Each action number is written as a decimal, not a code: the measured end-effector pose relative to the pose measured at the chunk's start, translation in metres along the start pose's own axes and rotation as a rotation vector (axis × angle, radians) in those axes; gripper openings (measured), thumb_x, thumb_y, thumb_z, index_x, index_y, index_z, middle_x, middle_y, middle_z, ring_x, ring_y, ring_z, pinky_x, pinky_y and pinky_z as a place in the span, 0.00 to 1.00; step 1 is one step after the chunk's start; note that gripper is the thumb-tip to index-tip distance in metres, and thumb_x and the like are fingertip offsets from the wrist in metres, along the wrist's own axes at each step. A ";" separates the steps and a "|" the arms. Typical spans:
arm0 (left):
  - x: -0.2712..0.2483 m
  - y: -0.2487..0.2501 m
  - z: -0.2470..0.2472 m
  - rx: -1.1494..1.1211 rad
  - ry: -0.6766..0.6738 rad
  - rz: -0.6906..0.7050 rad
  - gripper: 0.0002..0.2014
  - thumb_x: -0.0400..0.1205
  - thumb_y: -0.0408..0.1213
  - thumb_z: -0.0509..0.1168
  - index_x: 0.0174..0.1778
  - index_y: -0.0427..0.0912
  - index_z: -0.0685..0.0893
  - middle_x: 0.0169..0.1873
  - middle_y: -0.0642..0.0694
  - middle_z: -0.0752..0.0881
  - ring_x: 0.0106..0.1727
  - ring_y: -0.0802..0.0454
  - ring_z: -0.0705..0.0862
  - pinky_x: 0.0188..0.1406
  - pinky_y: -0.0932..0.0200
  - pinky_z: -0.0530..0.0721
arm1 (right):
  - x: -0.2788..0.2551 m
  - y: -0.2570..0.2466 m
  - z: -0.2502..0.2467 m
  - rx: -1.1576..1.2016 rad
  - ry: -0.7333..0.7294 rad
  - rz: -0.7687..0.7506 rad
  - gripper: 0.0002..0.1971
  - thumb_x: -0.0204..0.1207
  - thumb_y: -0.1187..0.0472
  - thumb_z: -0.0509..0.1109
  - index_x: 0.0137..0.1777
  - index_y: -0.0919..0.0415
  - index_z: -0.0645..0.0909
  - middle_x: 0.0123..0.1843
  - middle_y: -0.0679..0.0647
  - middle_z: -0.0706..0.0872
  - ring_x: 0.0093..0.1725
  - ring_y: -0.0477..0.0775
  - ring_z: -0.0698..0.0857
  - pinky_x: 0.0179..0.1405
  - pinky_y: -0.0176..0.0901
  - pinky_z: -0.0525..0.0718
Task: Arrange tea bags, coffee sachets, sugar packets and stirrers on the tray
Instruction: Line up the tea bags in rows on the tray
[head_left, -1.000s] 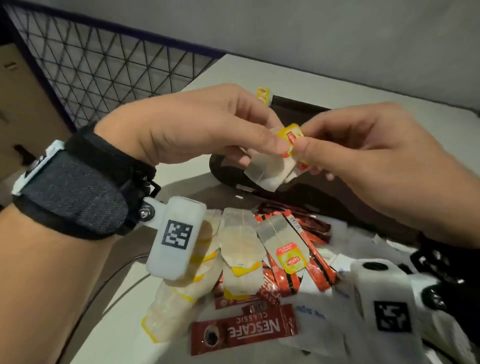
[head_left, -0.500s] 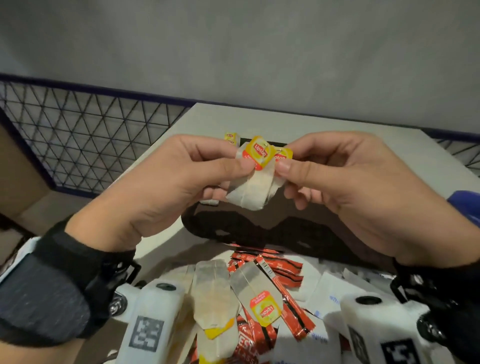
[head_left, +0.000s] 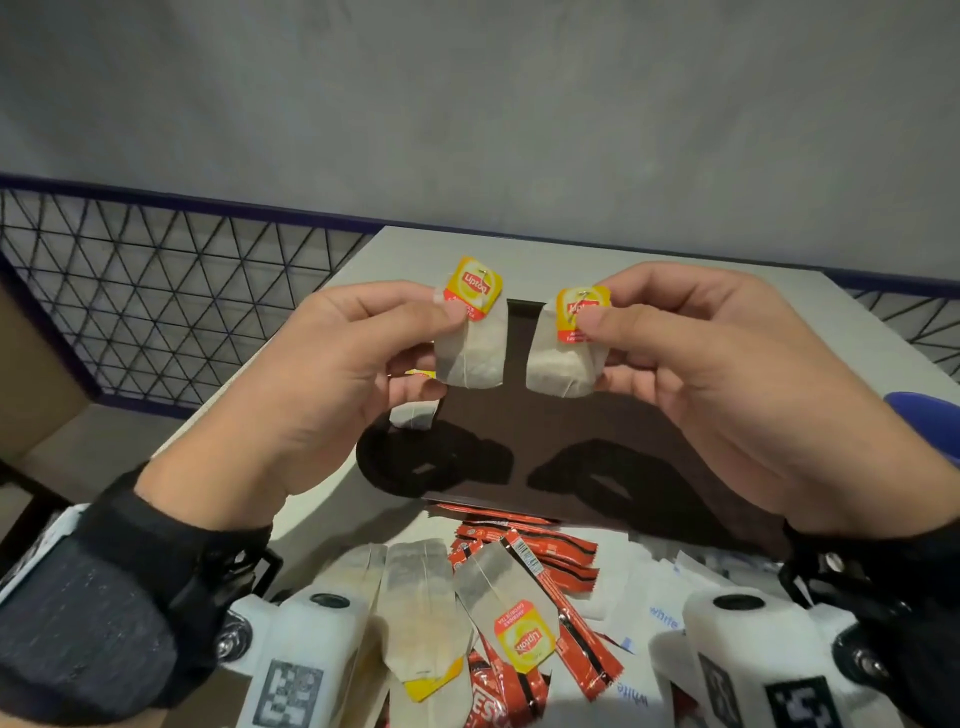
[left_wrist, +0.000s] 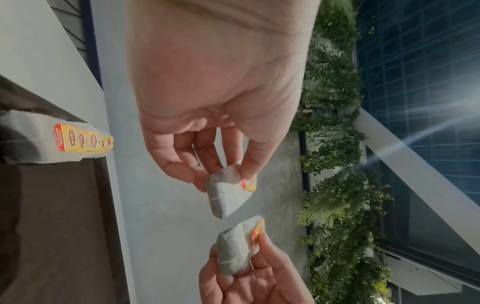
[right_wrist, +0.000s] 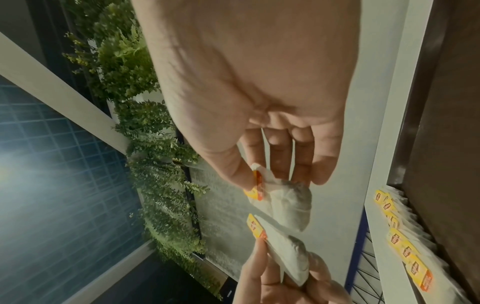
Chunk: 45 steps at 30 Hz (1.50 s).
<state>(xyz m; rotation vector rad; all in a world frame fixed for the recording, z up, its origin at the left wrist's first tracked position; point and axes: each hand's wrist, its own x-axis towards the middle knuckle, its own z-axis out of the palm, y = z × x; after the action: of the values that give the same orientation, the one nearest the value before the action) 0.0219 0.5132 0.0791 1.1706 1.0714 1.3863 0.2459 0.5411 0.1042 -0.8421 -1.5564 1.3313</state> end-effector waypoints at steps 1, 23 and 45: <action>-0.001 0.000 0.001 0.004 -0.002 0.003 0.02 0.73 0.38 0.79 0.38 0.45 0.94 0.42 0.43 0.92 0.44 0.48 0.86 0.38 0.61 0.87 | 0.000 0.000 0.000 0.002 -0.007 0.001 0.08 0.65 0.60 0.77 0.42 0.62 0.89 0.47 0.62 0.94 0.46 0.57 0.91 0.51 0.51 0.91; -0.010 0.000 0.015 0.108 -0.130 0.094 0.05 0.71 0.37 0.77 0.41 0.46 0.95 0.36 0.51 0.93 0.32 0.61 0.86 0.30 0.70 0.80 | -0.004 0.011 0.015 -0.114 0.011 -0.118 0.14 0.72 0.70 0.80 0.55 0.57 0.88 0.42 0.58 0.91 0.40 0.57 0.87 0.49 0.52 0.92; -0.005 -0.001 0.012 -0.050 -0.005 0.030 0.12 0.69 0.43 0.79 0.42 0.40 0.95 0.45 0.39 0.94 0.45 0.45 0.89 0.41 0.58 0.88 | -0.008 0.009 0.016 -0.121 -0.057 -0.054 0.09 0.72 0.70 0.79 0.52 0.61 0.89 0.37 0.53 0.91 0.38 0.54 0.92 0.44 0.50 0.92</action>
<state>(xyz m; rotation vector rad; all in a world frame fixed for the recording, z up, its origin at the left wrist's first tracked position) 0.0342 0.5086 0.0789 1.1574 1.0135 1.4245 0.2335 0.5302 0.0932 -0.8365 -1.7068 1.2423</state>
